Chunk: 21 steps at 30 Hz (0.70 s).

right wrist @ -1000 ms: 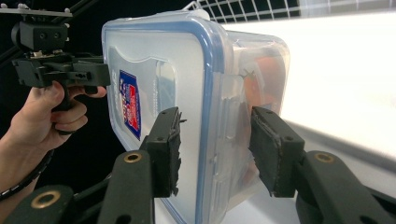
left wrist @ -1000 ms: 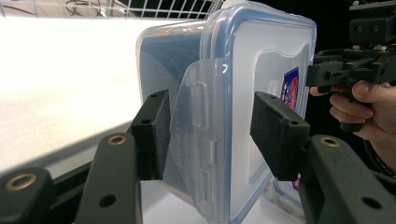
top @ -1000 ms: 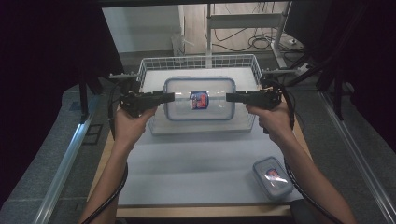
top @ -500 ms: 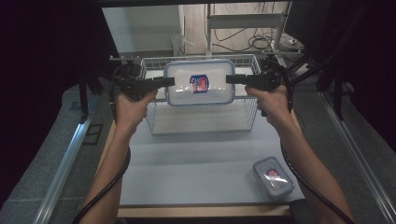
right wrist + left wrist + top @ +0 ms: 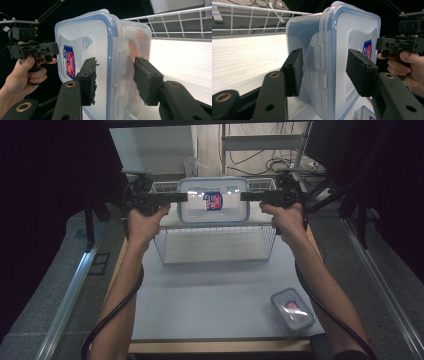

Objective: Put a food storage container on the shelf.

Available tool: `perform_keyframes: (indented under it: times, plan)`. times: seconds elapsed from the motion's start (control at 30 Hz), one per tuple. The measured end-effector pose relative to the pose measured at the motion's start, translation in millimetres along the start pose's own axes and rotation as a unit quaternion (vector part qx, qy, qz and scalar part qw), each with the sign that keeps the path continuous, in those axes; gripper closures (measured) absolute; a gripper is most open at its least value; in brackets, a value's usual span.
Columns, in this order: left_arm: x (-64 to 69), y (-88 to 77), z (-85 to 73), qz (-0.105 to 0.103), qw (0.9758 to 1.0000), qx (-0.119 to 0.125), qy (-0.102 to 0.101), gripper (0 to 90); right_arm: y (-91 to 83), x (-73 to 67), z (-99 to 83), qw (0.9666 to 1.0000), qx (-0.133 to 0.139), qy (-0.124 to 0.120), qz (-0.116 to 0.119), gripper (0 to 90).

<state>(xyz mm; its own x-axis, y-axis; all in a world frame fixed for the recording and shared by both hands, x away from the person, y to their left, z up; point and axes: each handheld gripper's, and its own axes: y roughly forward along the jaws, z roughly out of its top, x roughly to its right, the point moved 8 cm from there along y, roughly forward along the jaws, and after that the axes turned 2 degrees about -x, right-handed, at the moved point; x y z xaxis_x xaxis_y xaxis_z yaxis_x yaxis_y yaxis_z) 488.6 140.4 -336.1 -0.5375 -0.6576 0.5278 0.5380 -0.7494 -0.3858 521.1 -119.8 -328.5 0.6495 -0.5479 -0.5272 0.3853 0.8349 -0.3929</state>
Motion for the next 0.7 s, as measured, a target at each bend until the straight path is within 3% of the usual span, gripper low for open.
perform_keyframes:
  times: [0.37, 0.7]
  plan:
    - [-7.6, 3.3, 1.5, 0.006, 0.9999, 0.011, -0.005, 47.7, 8.0, 5.1, 7.4, 0.9999, 0.006, 0.013, -0.001, 52.0]
    - [-18.2, 9.7, 5.9, 0.012, 0.9996, 0.015, -0.019, 46.3, 17.9, 13.2, 14.5, 0.9994, 0.020, 0.017, -0.024, 49.5]
